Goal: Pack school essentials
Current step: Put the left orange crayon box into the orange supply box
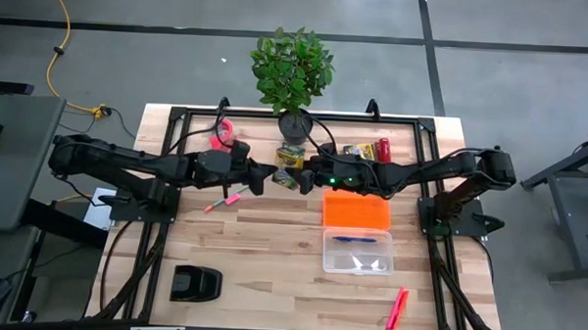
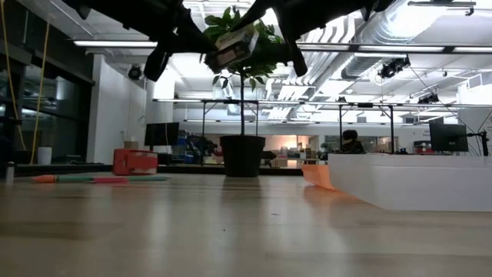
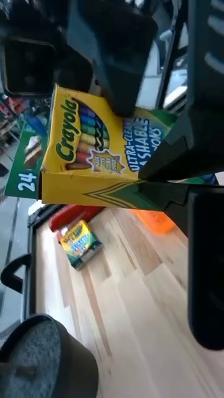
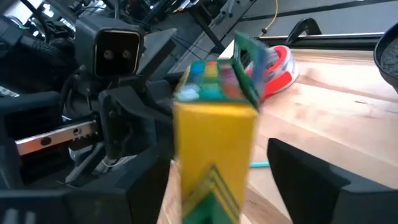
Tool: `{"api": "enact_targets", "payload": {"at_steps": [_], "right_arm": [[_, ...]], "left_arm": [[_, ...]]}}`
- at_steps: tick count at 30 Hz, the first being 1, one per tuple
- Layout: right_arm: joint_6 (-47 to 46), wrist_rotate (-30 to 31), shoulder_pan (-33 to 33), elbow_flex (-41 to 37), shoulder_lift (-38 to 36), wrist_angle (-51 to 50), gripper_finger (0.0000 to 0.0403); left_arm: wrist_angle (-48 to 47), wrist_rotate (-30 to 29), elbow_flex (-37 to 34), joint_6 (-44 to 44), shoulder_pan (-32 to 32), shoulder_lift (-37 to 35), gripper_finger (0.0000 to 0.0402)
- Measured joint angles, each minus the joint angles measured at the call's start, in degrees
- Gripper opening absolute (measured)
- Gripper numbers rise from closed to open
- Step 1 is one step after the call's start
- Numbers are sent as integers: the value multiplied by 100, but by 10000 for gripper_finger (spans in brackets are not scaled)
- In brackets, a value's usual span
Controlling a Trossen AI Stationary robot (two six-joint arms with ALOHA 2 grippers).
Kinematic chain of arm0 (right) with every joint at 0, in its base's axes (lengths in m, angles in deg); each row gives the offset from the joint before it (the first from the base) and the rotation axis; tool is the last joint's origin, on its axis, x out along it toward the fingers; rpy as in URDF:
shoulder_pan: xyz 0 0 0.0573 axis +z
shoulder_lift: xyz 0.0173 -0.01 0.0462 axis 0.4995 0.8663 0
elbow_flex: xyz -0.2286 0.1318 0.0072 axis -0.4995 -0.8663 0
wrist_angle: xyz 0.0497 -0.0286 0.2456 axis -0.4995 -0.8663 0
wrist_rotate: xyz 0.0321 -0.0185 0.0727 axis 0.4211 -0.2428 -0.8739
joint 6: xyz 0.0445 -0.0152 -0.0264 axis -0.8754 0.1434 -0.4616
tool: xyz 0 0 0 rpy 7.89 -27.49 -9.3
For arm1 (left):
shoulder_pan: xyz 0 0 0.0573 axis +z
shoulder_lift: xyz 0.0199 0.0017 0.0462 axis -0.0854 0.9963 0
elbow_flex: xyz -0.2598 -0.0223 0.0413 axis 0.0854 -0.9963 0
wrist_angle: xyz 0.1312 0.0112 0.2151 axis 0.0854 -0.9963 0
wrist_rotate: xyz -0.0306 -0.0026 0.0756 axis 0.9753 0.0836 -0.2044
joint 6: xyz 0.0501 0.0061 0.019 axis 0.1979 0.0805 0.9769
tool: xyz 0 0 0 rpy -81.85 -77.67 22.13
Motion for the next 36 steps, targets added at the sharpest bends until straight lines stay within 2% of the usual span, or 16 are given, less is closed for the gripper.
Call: {"api": "enact_targets", "payload": {"at_steps": [9, 14, 19, 26, 28, 31, 33, 36], "right_arm": [[-5, 59, 0, 0, 0, -2, 109], [244, 40, 0, -2, 0, -7, 64], [805, -34, -44, -7, -302, -453, 50], [1533, -312, -212, -13, -1414, -2358, 48], [1721, -444, -191, -13, -1797, -2978, 48], [1961, -601, -56, -136, -2386, -3503, 48], [1996, -696, 78, -359, -2822, -3369, 47], [1939, -806, 318, -861, -3397, -2697, 47]], "left_arm": [[30, -2, 0, 0, 1, 21, 0], [13, -4, 0, 285, 6, 21, 8], [-254, 17, 2, 513, 159, -312, 49], [-1216, 223, -5, 1025, 458, -1554, 116], [-1187, 602, -6, 1363, 521, -2018, 128], [-977, 1498, -7, 2030, 528, -2675, 135], [-754, 1990, -4, 2307, 465, -3042, 135], [-409, 2141, 0, 2455, 266, -3418, 130]]}}
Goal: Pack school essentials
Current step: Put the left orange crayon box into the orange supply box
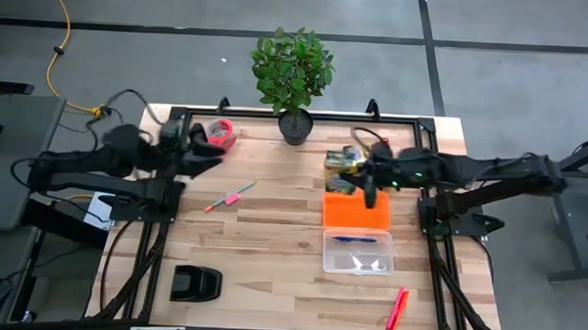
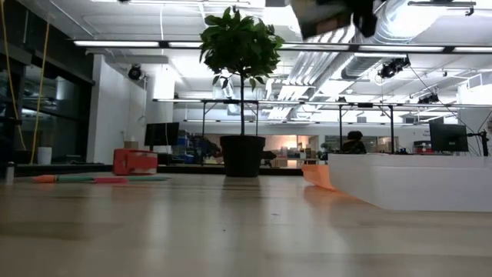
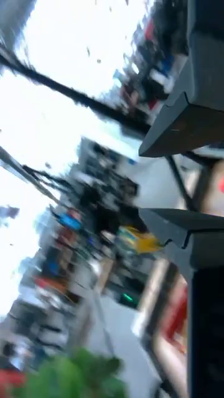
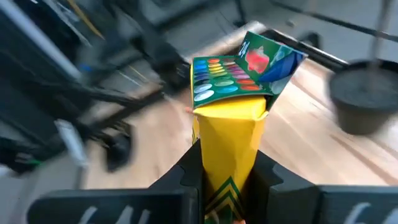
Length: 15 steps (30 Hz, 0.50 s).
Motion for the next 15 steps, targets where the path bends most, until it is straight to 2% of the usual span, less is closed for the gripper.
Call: {"api": "enact_targets", "payload": {"at_steps": [4, 6, 10, 15], "right_arm": [[13, 5, 318, -830, -519, 1762, 47], [8, 40, 379, -1141, -634, 2298, 47], [-124, 94, 371, -1294, -681, 2348, 47], [-126, 85, 371, -1279, -685, 2324, 47]], "left_arm": [[12, -385, 2, 392, -334, -155, 121], [4, -686, 2, 571, -449, -150, 118], [13, -949, 2, 746, -533, -56, 116], [8, -951, 0, 725, -533, 37, 116]]}}
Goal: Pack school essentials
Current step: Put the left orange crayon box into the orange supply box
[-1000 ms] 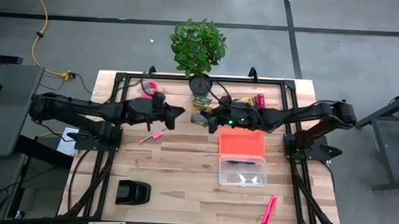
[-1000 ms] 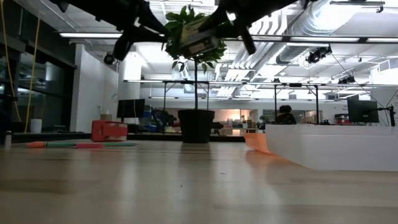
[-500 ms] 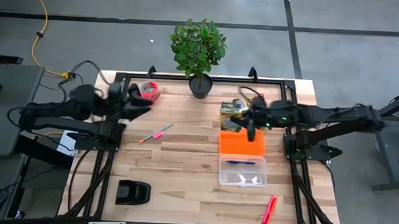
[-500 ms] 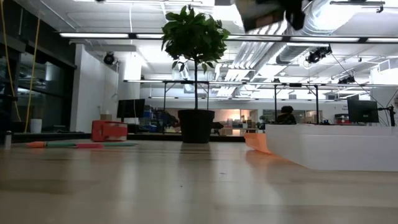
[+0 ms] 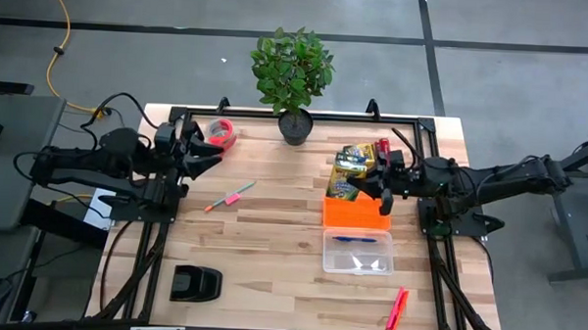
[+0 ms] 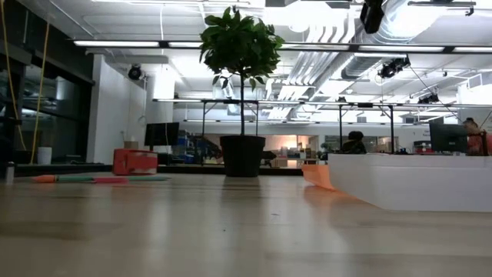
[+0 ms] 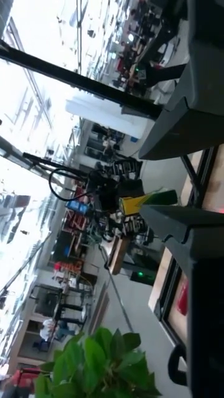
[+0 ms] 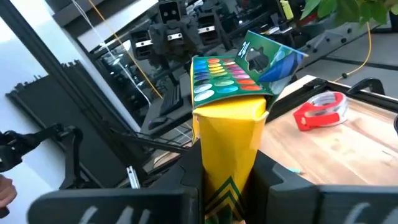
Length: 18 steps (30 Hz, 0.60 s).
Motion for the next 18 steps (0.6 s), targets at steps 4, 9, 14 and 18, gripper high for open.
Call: {"api": "enact_targets", "payload": {"at_steps": [4, 9, 14, 18], "right_arm": [[-481, -23, -34, 12, -31, -169, 47], [-1880, -599, 179, 15, 24, -1494, 47], [-3191, -689, 1103, 13, 247, -3118, 47], [-4424, -263, 1998, 13, 360, -4055, 47]], "left_arm": [[0, -2, -3, -117, 0, 65, 116], [-1, -1, -4, -127, 2, 142, 115], [-2, -3, -4, -127, 7, 211, 115], [-4, -3, -4, -127, 7, 243, 115]]}}
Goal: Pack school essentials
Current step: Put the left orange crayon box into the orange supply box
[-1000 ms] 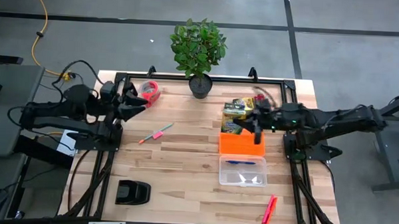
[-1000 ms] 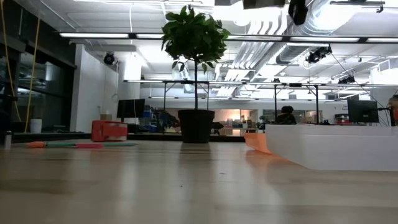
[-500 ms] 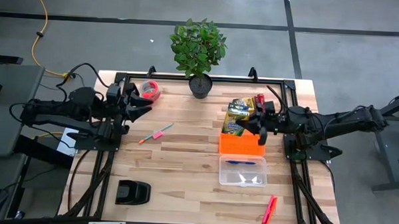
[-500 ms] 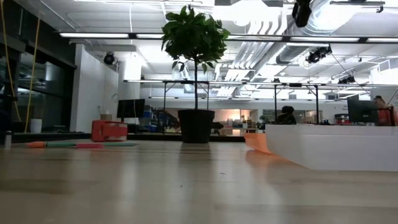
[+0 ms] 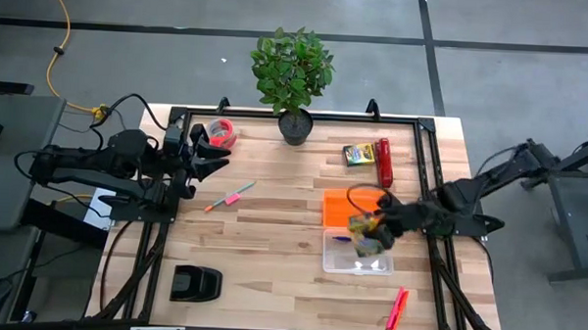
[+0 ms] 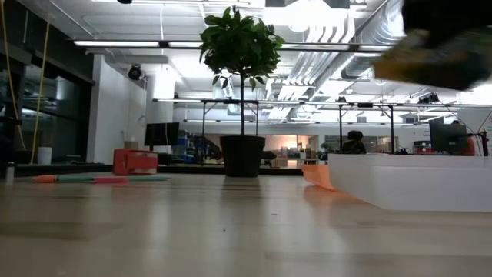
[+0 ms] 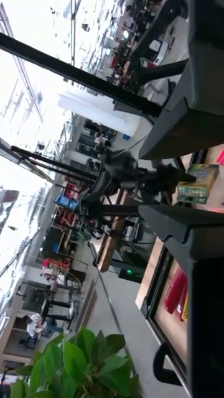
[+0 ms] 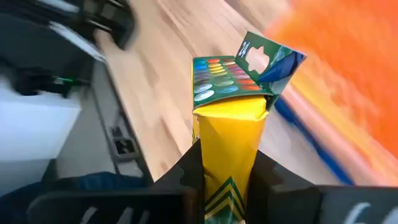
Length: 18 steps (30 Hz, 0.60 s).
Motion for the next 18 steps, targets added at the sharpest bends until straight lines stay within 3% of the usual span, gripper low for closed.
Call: {"api": "enact_targets", "payload": {"at_steps": [6, 10, 18], "right_arm": [[-2348, 871, 1194, 0, 3, -918, 47], [-3460, 997, 1695, 0, 164, -1396, 47], [-4068, 921, 1919, 0, 929, -1277, 47]], "left_arm": [[-4, 0, 0, 0, 1, 8, 115], [-11, 0, 0, 0, 1, 10, 115], [-13, -2, 0, 146, 2, 9, 115]]}}
